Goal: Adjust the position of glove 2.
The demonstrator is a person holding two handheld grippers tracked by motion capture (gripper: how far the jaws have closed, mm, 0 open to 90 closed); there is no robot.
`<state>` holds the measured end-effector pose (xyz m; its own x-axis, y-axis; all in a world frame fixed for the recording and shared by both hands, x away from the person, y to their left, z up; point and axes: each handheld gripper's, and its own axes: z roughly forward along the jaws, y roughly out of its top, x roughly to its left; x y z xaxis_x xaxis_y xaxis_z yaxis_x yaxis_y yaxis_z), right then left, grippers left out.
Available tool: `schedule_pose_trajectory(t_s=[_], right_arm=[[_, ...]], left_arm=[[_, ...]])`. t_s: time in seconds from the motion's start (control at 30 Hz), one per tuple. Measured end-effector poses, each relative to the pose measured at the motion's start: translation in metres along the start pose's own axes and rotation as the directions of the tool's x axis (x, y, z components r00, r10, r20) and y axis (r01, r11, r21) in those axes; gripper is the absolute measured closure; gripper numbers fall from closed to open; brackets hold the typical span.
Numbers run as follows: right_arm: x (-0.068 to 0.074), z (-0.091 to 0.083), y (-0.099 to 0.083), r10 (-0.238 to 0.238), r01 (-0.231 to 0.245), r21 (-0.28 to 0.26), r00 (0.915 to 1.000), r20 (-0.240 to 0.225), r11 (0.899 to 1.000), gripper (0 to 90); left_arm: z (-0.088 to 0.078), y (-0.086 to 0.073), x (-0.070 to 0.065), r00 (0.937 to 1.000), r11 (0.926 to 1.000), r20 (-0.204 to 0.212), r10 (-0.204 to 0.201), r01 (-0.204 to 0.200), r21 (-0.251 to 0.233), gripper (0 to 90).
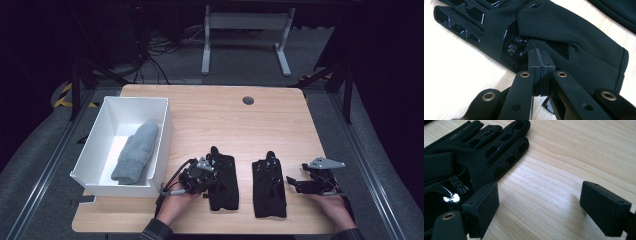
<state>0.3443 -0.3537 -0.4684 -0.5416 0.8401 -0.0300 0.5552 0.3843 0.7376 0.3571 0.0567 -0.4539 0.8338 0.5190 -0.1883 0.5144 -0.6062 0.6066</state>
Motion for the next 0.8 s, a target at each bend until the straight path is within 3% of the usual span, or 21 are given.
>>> schedule_pose_trajectory(t_s=[0.1, 0.13, 0.3, 0.53, 0.8], right_arm=[[0.000, 0.000, 0.000, 0.000, 0.000, 0.000, 1.0000, 0.000, 1.000, 15.9], [0.000, 0.000, 0.000, 0.000, 0.000, 0.000, 1.0000, 0.000, 1.000, 15.9], [0.000, 0.000, 0.000, 0.001, -0.001, 0.000, 1.0000, -0.001, 1.000, 15.9], [0.000, 0.000, 0.000, 0.001, -0.001, 0.000, 1.0000, -0.001, 1.000, 15.9], [0.000, 0.000, 0.000, 0.000, 0.000, 0.000, 1.0000, -0.001, 1.000, 15.9]], left_arm=[[-0.005, 0.001, 0.001, 0.9998, 0.9994, -0.019, -0.011, 0.010, -0.032, 89.9], [-0.006, 0.001, 0.001, 0.9996, 0.9990, -0.023, -0.017, 0.016, -0.041, 84.0], [-0.011, 0.005, 0.009, 0.9947, 0.9932, -0.068, -0.077, 0.071, -0.092, 73.7], [-0.006, 0.004, 0.016, 0.9859, 0.9894, -0.103, -0.132, 0.125, -0.074, 64.2], [0.003, 0.004, 0.019, 0.9851, 0.9889, -0.094, -0.144, 0.140, -0.049, 68.5]])
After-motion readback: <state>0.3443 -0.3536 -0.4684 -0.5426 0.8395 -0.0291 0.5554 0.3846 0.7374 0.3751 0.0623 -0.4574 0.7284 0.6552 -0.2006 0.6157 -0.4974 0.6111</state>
